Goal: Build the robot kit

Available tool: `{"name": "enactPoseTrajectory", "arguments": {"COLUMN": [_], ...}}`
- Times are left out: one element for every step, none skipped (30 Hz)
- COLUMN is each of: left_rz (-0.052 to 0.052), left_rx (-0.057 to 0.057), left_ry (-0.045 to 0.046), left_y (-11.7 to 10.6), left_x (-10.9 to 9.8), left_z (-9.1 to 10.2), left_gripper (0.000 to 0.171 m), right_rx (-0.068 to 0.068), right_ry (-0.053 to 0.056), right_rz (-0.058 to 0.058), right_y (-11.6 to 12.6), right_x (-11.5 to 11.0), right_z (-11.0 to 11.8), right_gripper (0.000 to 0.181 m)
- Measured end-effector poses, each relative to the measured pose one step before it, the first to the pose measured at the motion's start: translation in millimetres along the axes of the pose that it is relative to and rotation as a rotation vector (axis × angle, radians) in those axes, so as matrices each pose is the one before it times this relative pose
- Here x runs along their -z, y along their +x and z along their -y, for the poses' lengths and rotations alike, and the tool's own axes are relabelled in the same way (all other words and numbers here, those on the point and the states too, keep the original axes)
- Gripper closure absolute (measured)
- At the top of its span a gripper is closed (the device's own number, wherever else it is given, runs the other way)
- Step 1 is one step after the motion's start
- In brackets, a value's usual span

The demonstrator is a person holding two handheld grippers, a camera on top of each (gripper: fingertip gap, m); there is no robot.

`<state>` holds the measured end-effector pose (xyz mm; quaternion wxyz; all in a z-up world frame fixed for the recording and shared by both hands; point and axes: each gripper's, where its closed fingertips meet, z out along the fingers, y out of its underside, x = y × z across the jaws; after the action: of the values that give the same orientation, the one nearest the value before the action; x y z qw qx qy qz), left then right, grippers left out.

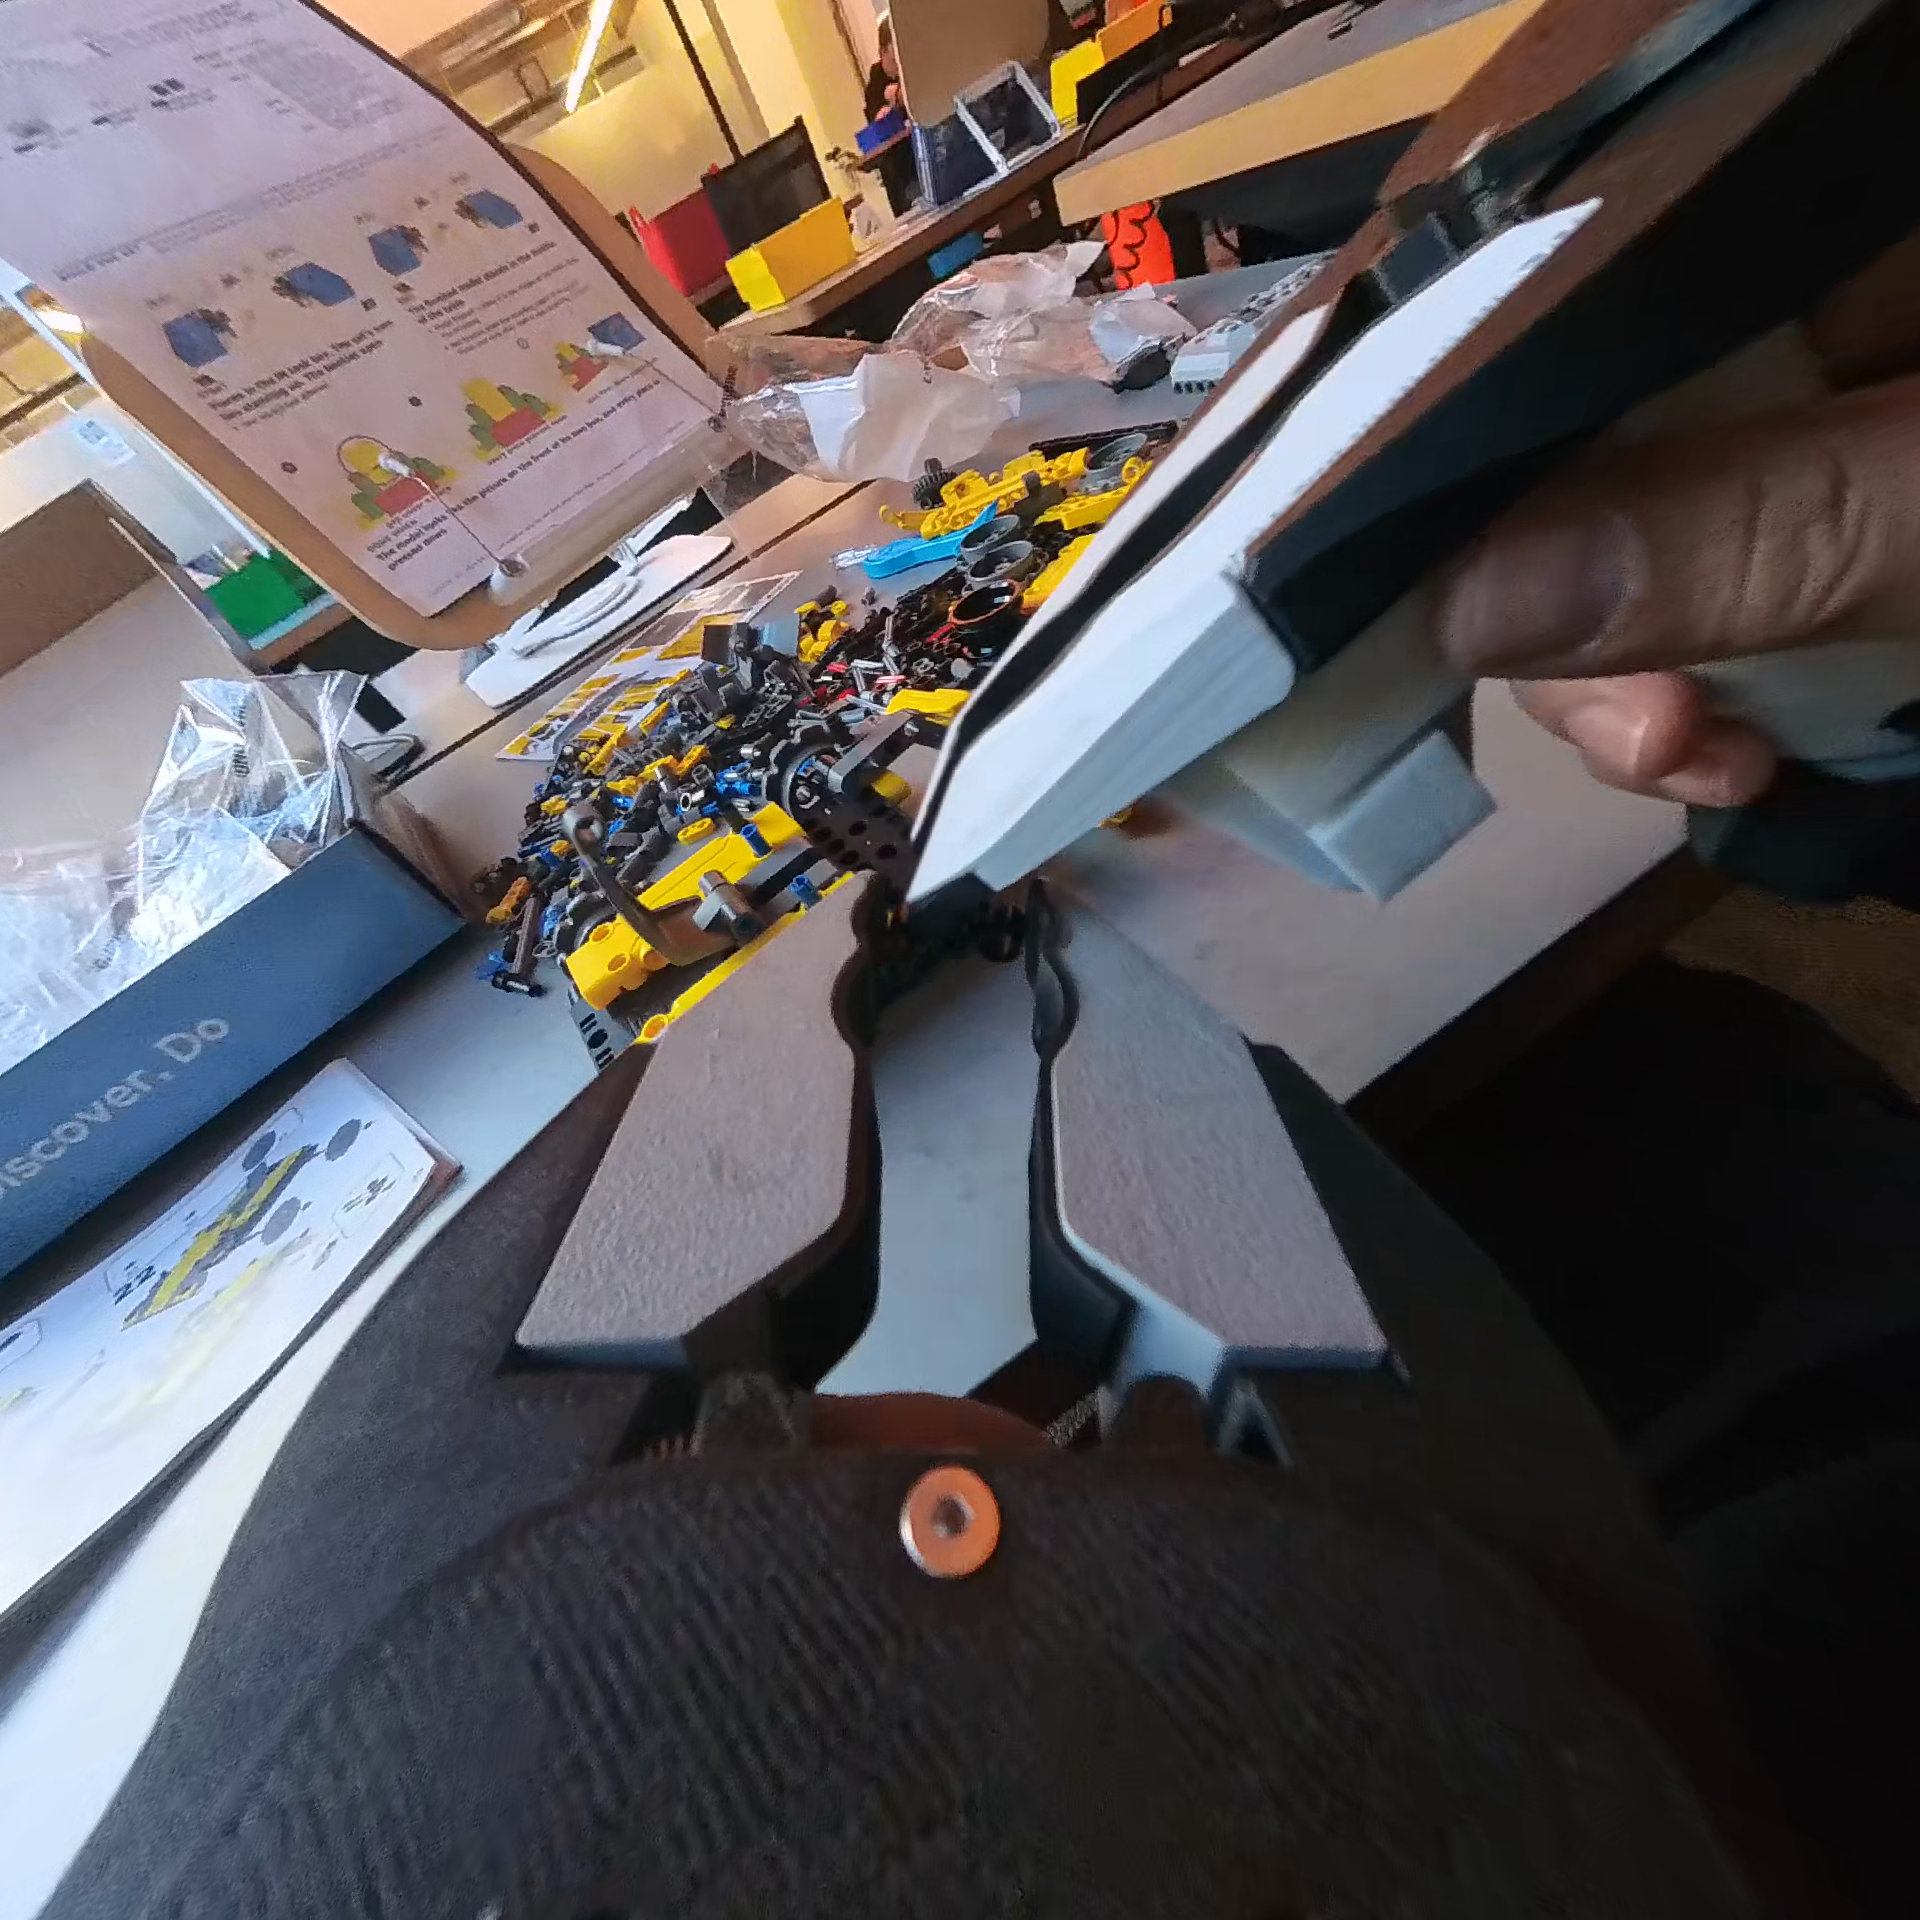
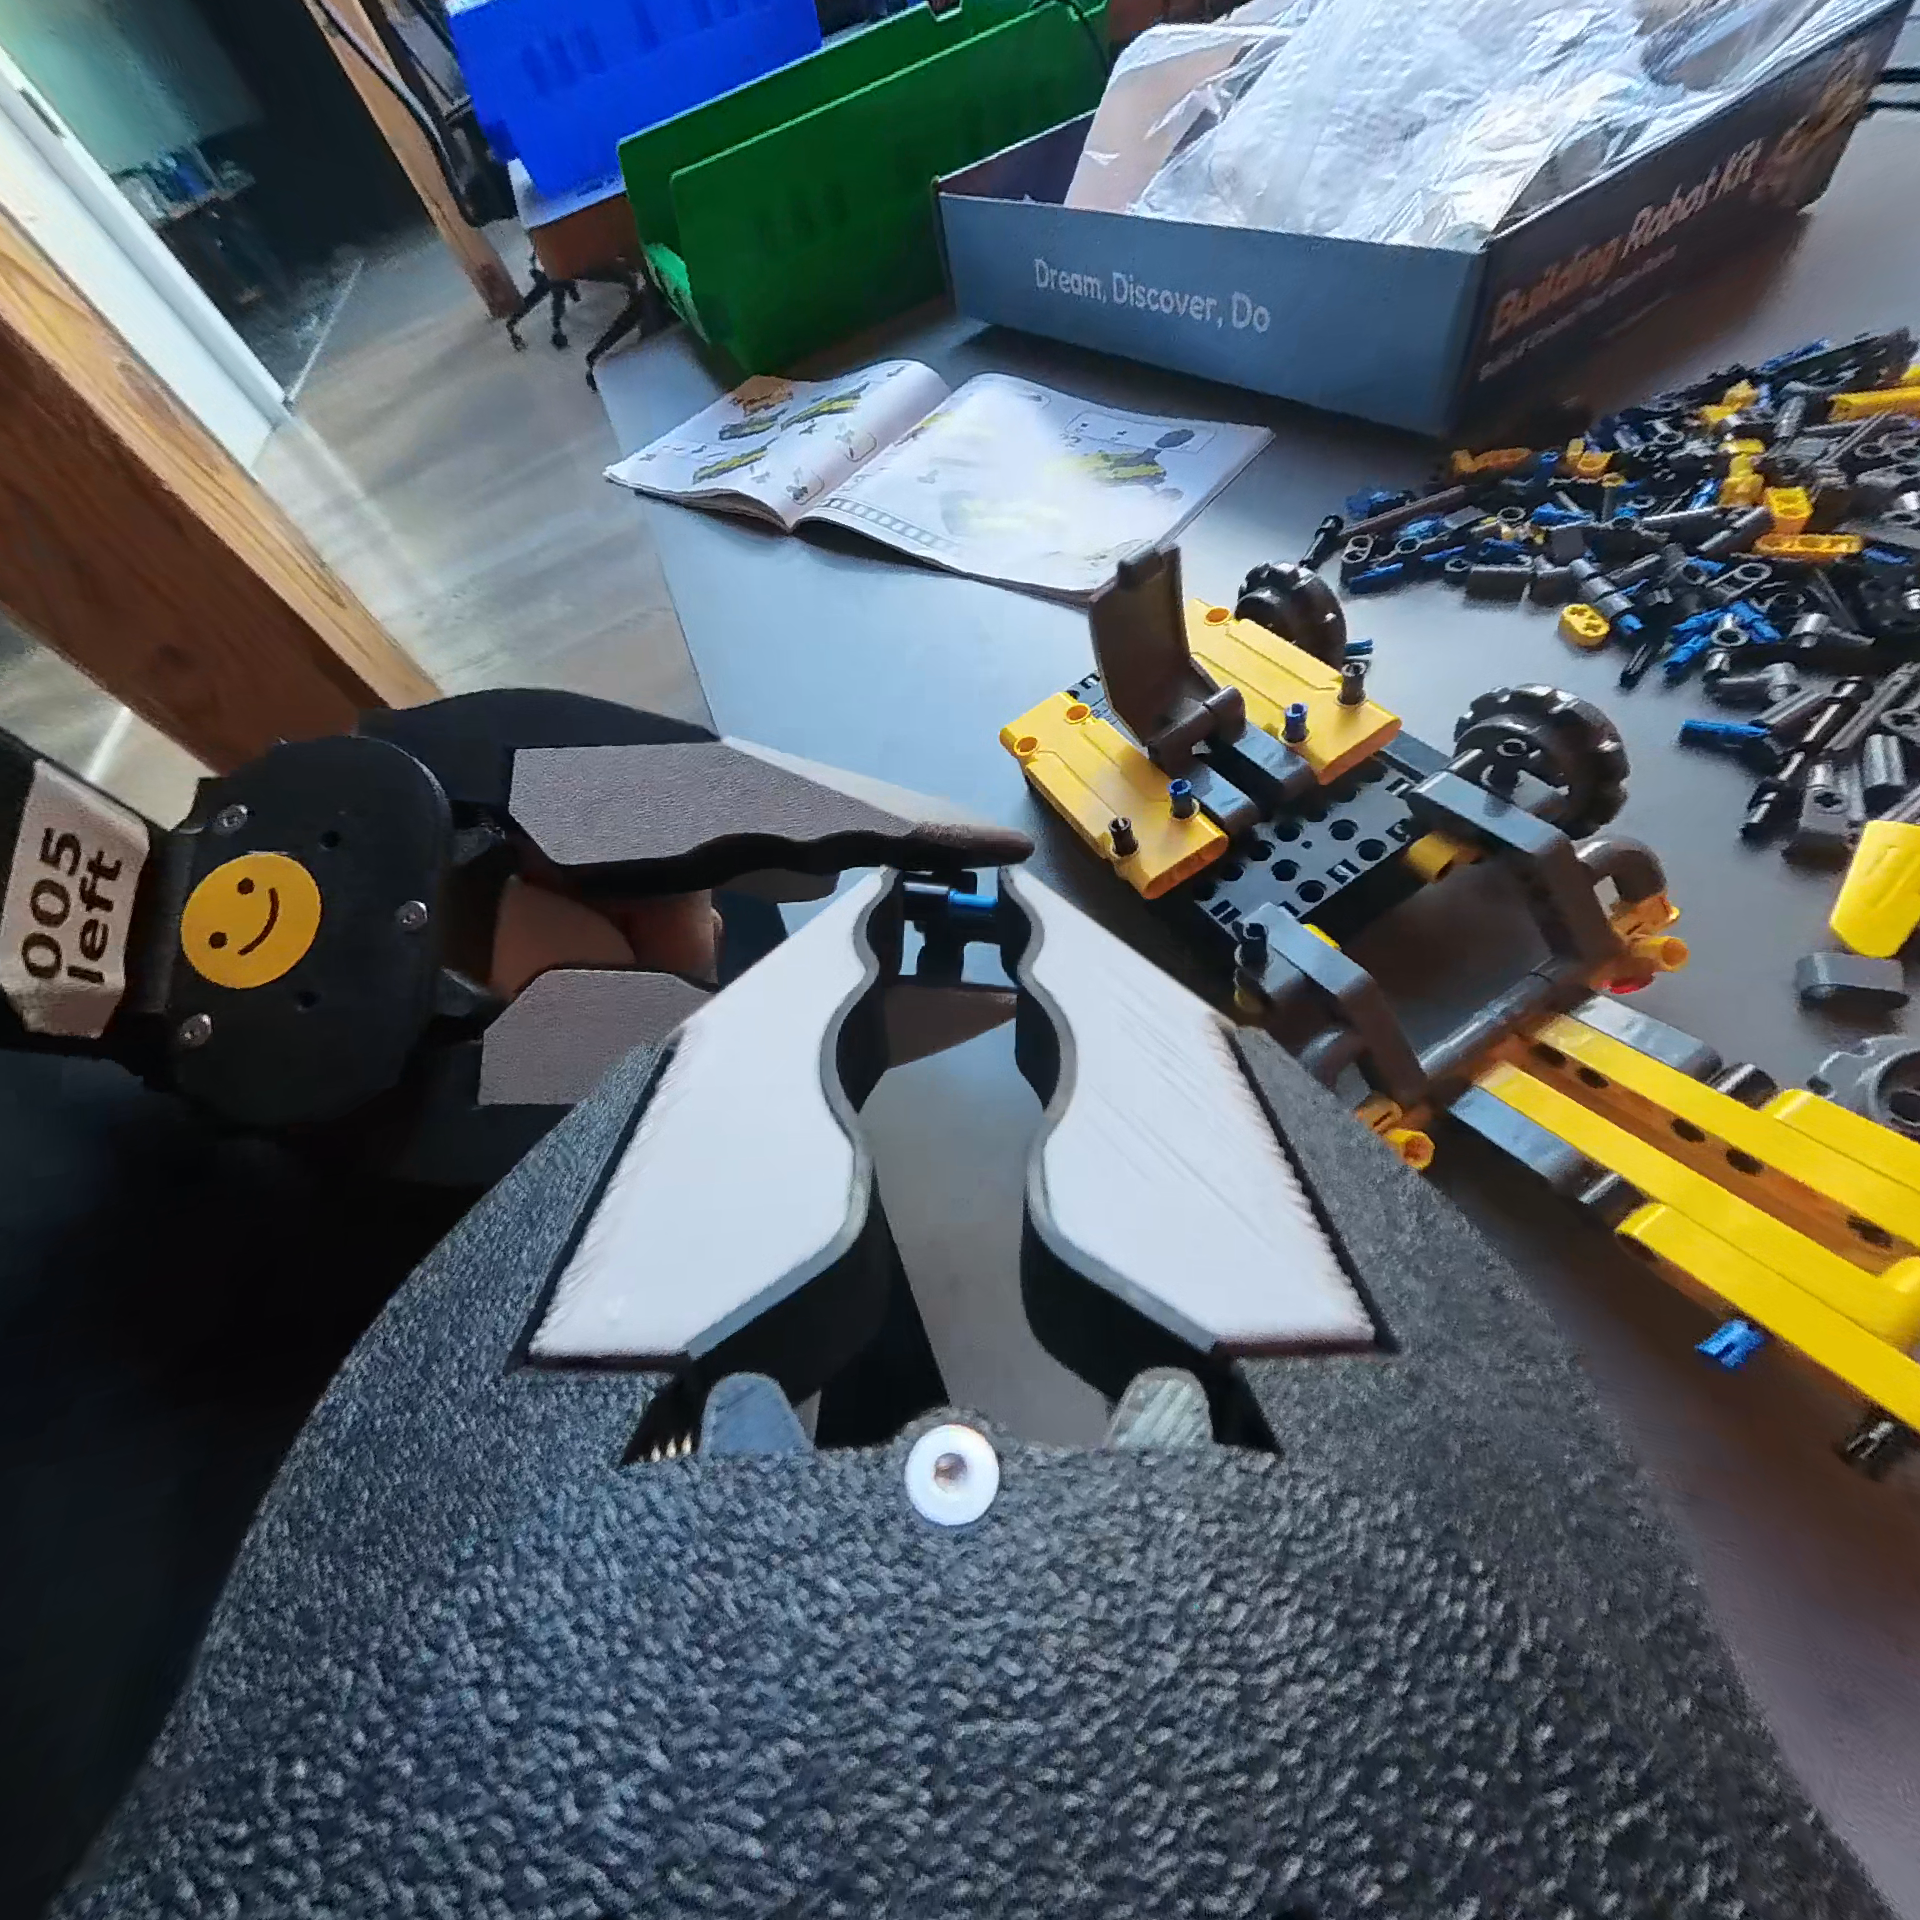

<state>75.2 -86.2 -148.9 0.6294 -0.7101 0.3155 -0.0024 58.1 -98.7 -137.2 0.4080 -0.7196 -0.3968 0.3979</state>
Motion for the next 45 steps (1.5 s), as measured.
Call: {"name": "enactPoseTrajectory", "arguments": {"left_rz": [-0.0176,-0.037,-0.0331,-0.0199,-0.0044,0.0034,-0.0182,-0.0146,0.0148,-0.0006,0.0052,0.0267,-0.0074,-0.0193,0.0101,0.0074,0.0055,0.0153,0.0168,0.0071,0.0136,0.0047,-0.0093,0.0055,0.0111,0.0083,0.0052,0.0006,-0.0026,-0.0018,-0.005,-0.0027,0.0002,-0.0079,-0.013,-0.0047,0.003,0.0014,0.0011,-0.0076,-0.014,-0.0117,-0.0071,-0.0104,-0.0024], "left_rx": [-0.013,-0.028,-0.0452,-0.0678,-0.0838,-0.0851,-0.0783,-0.0682,-0.0515,-0.0528,-0.0629,-0.0626,-0.0644,-0.0663,-0.0543,-0.0406,-0.0278,-0.0142,-0.0063,-0.008,-0.0104,-0.0133,-0.0079,-0.0038,-0.0051,-0.0031,-0.0016,-0.0027,-0.0003,0.0021,-0.0017,-0.0022,-0.0011,0.0007,0.0104,0.0191,0.0088,-0.0029,-0.0013,0.0013,0.0016,-0.0042,-0.0104,-0.0112,-0.009], "left_ry": [0.01431,0.01057,-0.00856,-0.02154,-0.01136,0.00578,0.02165,0.02162,0.00771,0.0142,0.02101,0.00908,0.01143,0.02231,0.01439,0.00355,0.00656,0.01029,0.00607,-0.00429,-0.00606,0.00442,0.00192,-0.00965,-0.00281,0.00034,-0.00889,-0.0029,0.00149,0.00048,-0.00034,0.00166,-0.00105,-0.00378,-0.00954,-0.00932,-0.00716,-0.02261,-0.02958,-0.01782,-0.01923,-0.02016,0.00151,0.00572,-0.00301], "left_y": [2.23,5.25,4.97,3.22,0.5,-1.54,0.77,-0.98,-6.09,-3.57,-3.38,-5.28,1.19,4.19,0.32,0.28,0.39,-1.23,-1.51,0.24,-0.66,0.66,2.89,0.87,-0.01,0.07,0.23,0.7,1.07,0.84,1.43,1.2,0.46,0.89,0.86,-0.33,-0.65,0.26,0.72,2.02,2.82,2.58,1.78,1.93,0.34], "left_x": [0.92,1.22,0.97,0.77,1.22,1.98,2.35,2.58,1.73,1.16,1.03,-0.06,-0.87,-0.41,-0.28,-0.68,-0.41,-0.2,-0.32,-0.76,-0.51,-0.23,-0.84,-1.1,-0.78,-0.65,-0.96,-0.64,-0.23,-0.13,-0.09,-0.02,-0.01,-0.09,-0.36,-0.59,-0.84,-1.85,-2.26,-2.01,-1.95,-1.86,-1.12,-1.01,-1.21], "left_z": [0.95,0.12,-3.24,-6.09,-5.7,-3.77,-0.89,0.14,-0.63,0.9,1.62,-0.16,0.01,1.61,1.25,0.74,1.4,1.97,1.39,-0.25,-0.67,0.53,0.11,-1.5,-0.56,-0.07,-1.27,-0.75,-0.2,-0.29,-0.34,-0.05,-0.39,-0.64,-1.54,-1.45,-1.22,-3.14,-4.41,-2.91,-2.94,-2.93,0.45,1.52,0.83], "left_gripper": [0.149,0.141,0.125,0.12,0.123,0.131,0.145,0.15,0.151,0.15,0.148,0.149,0.149,0.149,0.151,0.151,0.15,0.15,0.148,0.148,0.152,0.158,0.162,0.165,0.167,0.167,0.165,0.165,0.167,0.167,0.168,0.168,0.168,0.168,0.168,0.168,0.168,0.168,0.168,0.168,0.168,0.168,0.167,0.168,0.168], "right_rx": [0.0086,0.0136,0.0189,0.0169,0.0101,0.0079,0.0098,0.0055,-0.002,0.0013,0.0047,-0.0014,-0.0023,0.0021,0.0023,0.0035,0.0062,0.0078,0.0101,0.0114,0.0106,0.0094,0.0053,-0.0004,-0.0016,-0.0014,-0.0034,-0.0059,-0.0054,-0.0017,0.0012,0.0018,0.0008,-0.0009,-0.0017,0.0003,0.0044,0.01,0.02,0.0317,0.0378,0.0358,0.0273,0.0172,0.0114], "right_ry": [-0.01,-0.0137,-0.0136,-0.0158,-0.0239,-0.0232,-0.0138,-0.014,-0.0176,-0.0091,-0.0006,-0.0014,-0.0019,0.0002,-0.0002,-0.0046,-0.0105,-0.0136,-0.0156,-0.018,-0.0154,-0.0079,-0.0048,-0.0038,0.0004,0.0013,-0.0023,-0.0043,-0.0044,-0.0043,-0.0038,-0.0036,-0.0019,0.0006,0.0004,-0.001,0.0008,-0.0017,-0.0112,-0.0144,-0.0073,-0.002,-0.009,-0.0212,-0.0244], "right_rz": [0.0038,-0.0016,0.0054,0.0238,0.0387,0.0425,0.047,0.0538,0.0408,0.027,0.0282,0.0223,0.0184,0.0195,0.0054,-0.0038,0.0022,-0.0028,-0.0117,-0.0075,-0.0058,-0.0068,0.0022,0.0064,0.0015,0.0024,0.0092,0.0106,0.0062,0.0031,0.0024,0.0005,-0.0002,0.0017,0.0009,-0.0055,-0.0151,-0.0277,-0.0468,-0.064,-0.0664,-0.0516,-0.0323,-0.0221,-0.0156], "right_y": [0.58,1.99,1.68,-0.16,-1.48,-1.46,-1.67,-2.61,-0.48,0.89,-0.07,0.2,0.12,-0.97,0.72,1.66,0.44,0.89,2.09,1.38,1.03,1.06,0.16,0.03,1.11,1.16,0.31,0.05,0.38,0.5,0.17,0.45,0.65,0.55,0.54,1.07,1.73,2.43,4.14,5.75,6.16,4.97,3.72,3.89,4.14], "right_x": [0.46,0.73,1.06,1.17,0.85,1.09,1.63,1.8,1.94,2.12,2.0,1.51,0.87,0.37,0.0,-0.73,-1.34,-1.75,-1.93,-2.1,-2.05,-1.59,-1.33,-0.98,-0.13,0.23,0.16,-0.22,-0.44,-0.7,-0.9,-0.86,-0.69,-0.56,-0.61,-0.72,-0.36,0.57,1.91,3.44,4.49,4.64,3.61,2.12,0.72], "right_z": [-1.16,-1.25,-0.87,-0.87,-1.85,-1.77,-0.89,-1.05,-1.38,-0.52,0.73,0.65,0.86,1.14,1.17,0.4,-0.49,-1.08,-1.57,-2.09,-1.68,-0.65,-0.16,0.11,0.66,0.72,0.25,-0.16,-0.37,-0.38,-0.55,-0.44,-0.31,-0.04,-0.18,-0.3,0.2,0.67,0.2,0.35,1.75,2.25,0.79,-1.7,-3.16], "right_gripper": [0.164,0.164,0.164,0.164,0.164,0.164,0.164,0.164,0.164,0.164,0.164,0.164,0.164,0.164,0.164,0.164,0.164,0.164,0.164,0.164,0.164,0.164,0.164,0.164,0.164,0.164,0.164,0.164,0.164,0.164,0.164,0.164,0.164,0.164,0.164,0.164,0.164,0.164,0.164,0.164,0.162,0.16,0.158,0.157,0.156]}}
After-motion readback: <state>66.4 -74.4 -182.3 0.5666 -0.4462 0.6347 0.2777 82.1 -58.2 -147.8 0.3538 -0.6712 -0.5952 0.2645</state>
